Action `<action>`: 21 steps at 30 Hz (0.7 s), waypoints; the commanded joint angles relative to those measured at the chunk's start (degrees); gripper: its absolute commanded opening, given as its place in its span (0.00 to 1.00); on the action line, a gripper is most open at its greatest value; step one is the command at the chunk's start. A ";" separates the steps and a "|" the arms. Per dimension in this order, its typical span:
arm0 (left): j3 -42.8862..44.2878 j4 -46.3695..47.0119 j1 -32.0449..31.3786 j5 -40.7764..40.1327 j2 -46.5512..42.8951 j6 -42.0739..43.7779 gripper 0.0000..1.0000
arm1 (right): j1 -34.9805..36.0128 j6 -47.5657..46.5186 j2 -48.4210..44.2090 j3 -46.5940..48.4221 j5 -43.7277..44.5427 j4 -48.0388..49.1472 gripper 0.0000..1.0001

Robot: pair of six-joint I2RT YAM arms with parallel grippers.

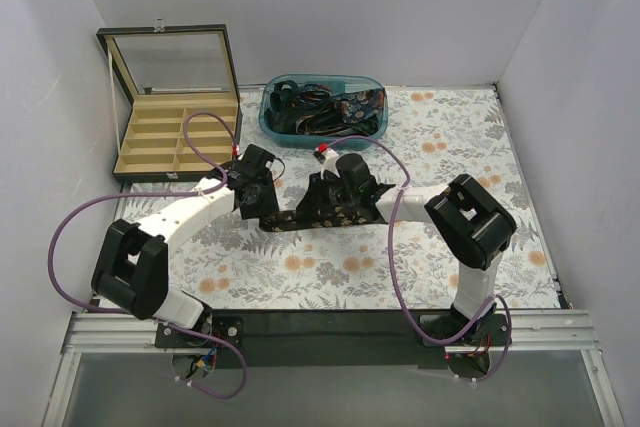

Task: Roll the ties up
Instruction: Roll the tie

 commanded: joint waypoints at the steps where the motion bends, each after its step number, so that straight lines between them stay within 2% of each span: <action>1: 1.98 -1.43 -0.27 -1.97 -0.09 -0.36 0.41 | -1.05 -1.72 -2.41 -1.06 0.44 2.00 0.22; 6: 1.72 -1.87 -0.62 -4.16 2.19 -0.45 0.36 | -1.05 -1.72 -1.80 -1.15 -0.52 2.09 0.22; 21: 1.36 -0.81 -3.87 -6.10 6.94 -2.64 0.38 | -1.23 -2.25 1.02 -0.80 -1.14 2.00 0.22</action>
